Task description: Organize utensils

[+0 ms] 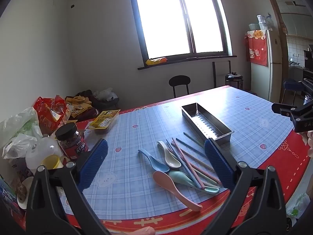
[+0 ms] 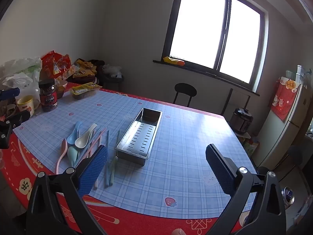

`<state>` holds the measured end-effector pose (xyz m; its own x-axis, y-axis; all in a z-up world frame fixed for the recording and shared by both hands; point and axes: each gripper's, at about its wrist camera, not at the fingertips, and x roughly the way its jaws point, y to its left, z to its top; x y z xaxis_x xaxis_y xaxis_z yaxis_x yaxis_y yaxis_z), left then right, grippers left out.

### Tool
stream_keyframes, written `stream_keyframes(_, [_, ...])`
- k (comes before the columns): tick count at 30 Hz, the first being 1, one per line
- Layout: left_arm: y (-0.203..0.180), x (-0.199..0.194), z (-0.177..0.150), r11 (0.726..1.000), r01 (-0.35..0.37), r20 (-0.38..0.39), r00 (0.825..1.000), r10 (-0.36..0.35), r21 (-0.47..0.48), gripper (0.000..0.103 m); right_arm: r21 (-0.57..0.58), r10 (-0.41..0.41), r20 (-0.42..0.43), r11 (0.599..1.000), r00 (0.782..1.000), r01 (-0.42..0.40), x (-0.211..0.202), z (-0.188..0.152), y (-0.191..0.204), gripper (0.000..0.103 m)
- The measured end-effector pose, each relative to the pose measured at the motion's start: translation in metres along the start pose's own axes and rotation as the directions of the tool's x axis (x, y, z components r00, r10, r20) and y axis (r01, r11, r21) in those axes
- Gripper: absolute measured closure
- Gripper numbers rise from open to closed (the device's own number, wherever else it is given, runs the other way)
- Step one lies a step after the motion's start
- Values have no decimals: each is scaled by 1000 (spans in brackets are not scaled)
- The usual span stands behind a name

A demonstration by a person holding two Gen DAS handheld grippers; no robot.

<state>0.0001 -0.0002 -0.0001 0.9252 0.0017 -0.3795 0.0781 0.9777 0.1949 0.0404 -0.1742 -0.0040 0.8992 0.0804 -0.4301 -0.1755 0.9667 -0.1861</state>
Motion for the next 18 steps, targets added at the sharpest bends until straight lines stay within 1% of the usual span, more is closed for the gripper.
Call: stream_keyframes(18, [2, 0, -1, 1000, -4, -1, 1000, 4, -1, 5, 3, -10, -7, 1000, 1000, 10, -2, 1, -5, 5])
